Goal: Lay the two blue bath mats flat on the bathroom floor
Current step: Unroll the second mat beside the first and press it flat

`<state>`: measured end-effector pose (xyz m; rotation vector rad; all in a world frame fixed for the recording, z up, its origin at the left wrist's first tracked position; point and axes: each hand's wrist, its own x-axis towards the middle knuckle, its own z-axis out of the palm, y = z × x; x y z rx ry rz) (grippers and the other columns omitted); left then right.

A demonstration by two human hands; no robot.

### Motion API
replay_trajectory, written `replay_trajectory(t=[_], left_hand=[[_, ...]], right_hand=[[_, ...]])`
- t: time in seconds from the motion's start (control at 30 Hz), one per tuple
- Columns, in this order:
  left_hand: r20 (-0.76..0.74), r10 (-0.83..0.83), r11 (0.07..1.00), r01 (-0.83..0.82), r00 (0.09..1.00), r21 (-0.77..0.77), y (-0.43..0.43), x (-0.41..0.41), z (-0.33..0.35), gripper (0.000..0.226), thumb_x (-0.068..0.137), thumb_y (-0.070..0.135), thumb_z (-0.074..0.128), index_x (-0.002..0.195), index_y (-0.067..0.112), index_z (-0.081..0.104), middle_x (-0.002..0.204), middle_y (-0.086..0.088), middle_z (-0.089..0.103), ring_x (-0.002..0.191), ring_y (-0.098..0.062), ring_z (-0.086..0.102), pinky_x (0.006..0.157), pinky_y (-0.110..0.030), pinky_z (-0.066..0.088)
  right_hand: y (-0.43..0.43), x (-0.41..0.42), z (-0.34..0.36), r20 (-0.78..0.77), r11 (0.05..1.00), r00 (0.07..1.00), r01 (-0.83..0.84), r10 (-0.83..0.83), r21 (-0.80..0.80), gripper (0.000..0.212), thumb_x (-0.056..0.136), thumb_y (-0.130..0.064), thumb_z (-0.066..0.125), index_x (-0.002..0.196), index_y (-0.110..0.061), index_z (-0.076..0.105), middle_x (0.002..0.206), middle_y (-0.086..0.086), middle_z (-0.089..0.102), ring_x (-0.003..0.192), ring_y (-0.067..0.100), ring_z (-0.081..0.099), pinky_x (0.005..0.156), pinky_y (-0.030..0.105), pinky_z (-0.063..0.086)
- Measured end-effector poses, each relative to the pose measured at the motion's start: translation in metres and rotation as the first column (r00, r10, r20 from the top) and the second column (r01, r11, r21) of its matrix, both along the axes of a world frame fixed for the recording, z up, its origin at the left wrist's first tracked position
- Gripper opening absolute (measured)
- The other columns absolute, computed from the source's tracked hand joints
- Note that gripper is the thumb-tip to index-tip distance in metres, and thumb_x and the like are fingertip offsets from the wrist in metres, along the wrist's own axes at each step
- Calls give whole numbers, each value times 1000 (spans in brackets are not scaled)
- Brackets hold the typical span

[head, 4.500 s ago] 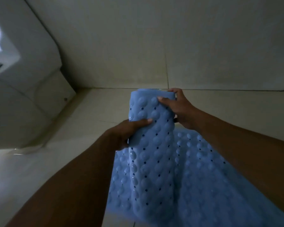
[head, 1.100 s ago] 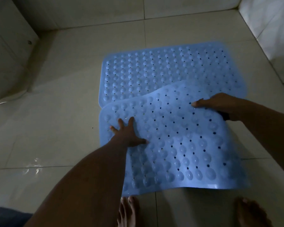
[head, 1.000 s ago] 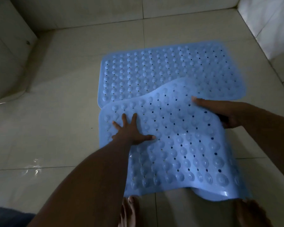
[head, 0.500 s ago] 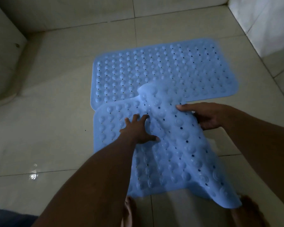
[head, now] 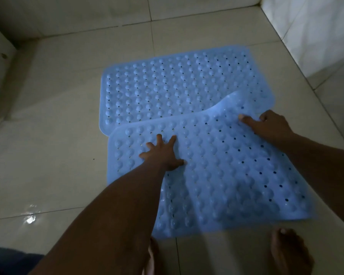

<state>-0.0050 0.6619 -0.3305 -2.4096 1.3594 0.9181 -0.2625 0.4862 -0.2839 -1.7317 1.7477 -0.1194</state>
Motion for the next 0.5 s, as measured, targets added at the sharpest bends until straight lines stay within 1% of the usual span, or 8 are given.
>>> replay_trajectory(t=[0.1, 0.17, 0.2, 0.27, 0.33, 0.4, 0.43, 0.5], left_hand=[[46, -84, 996, 84, 995, 1, 3, -1, -8, 112, 75, 79, 65, 158, 43, 0, 167, 1, -22, 151, -47, -18, 111, -79, 13], [27, -111, 994, 112, 993, -14, 2, 2, -10, 112, 76, 75, 68, 160, 37, 3, 168, 2, -22, 153, -40, -19, 115, -75, 12], [6, -109, 994, 109, 994, -21, 2, 3, -10, 112, 76, 72, 70, 160, 36, 6, 169, 4, -20, 155, -37, -14, 115, -74, 16], [-13, -92, 996, 91, 996, -23, 3, 5, -9, 111, 74, 70, 73, 159, 35, 11, 169, 5, -14, 156, -35, -5, 112, -73, 26], [-7, -77, 997, 77, 997, -5, 5, 3, -7, 111, 73, 70, 74, 158, 33, 13, 169, 3, -6, 155, -38, 4, 110, -70, 33], [14, -84, 996, 83, 996, 20, 8, 0, -4, 107, 74, 70, 73, 157, 31, 18, 167, -2, 4, 150, -43, 18, 109, -64, 39], [34, -99, 995, 98, 995, 27, 10, -2, -2, 104, 74, 71, 73, 155, 30, 22, 164, -4, 11, 146, -45, 26, 107, -61, 42], [71, -125, 992, 124, 990, 27, 12, -2, 1, 95, 75, 70, 72, 149, 30, 30, 158, -6, 20, 139, -44, 36, 102, -57, 46]], right_hand=[[-4, 5, -6, 95, 998, 995, -28, 22, 62, 66, 78, -79, 47, 92, -15, 56, 100, 8, 61, 94, 29, 59, 86, 41, 44], [-7, 8, -5, 121, 989, 993, -32, 14, 147, 66, 87, -68, 37, 106, -9, 62, 110, 12, 63, 101, 32, 61, 94, 45, 47], [-9, 8, -5, 120, 985, 993, -36, 15, 171, 61, 91, -64, 38, 104, -10, 63, 105, 12, 63, 95, 30, 61, 89, 41, 49], [-11, 7, -4, 130, 980, 991, -14, -13, 199, 52, 90, -67, 49, 89, -16, 57, 83, 7, 56, 69, 23, 55, 64, 30, 45], [-13, 4, -6, 117, 964, 992, 13, -46, 267, 79, 64, -86, 64, 102, -19, 47, 77, 5, 47, 59, 19, 51, 52, 26, 40], [-11, 2, -10, 58, 954, 998, -12, -6, 301, 109, 47, -93, 67, 124, -21, 40, 96, 11, 54, 75, 23, 60, 60, 29, 46], [-11, 1, -13, 18, 952, 1000, -25, 20, 305, 119, 53, -90, 68, 141, -16, 36, 118, 15, 56, 96, 29, 64, 71, 33, 49], [-8, -3, -12, -52, 958, 998, -16, 33, 287, 126, 65, -84, 67, 155, -10, 20, 154, 14, 40, 132, 36, 50, 93, 43, 46]])
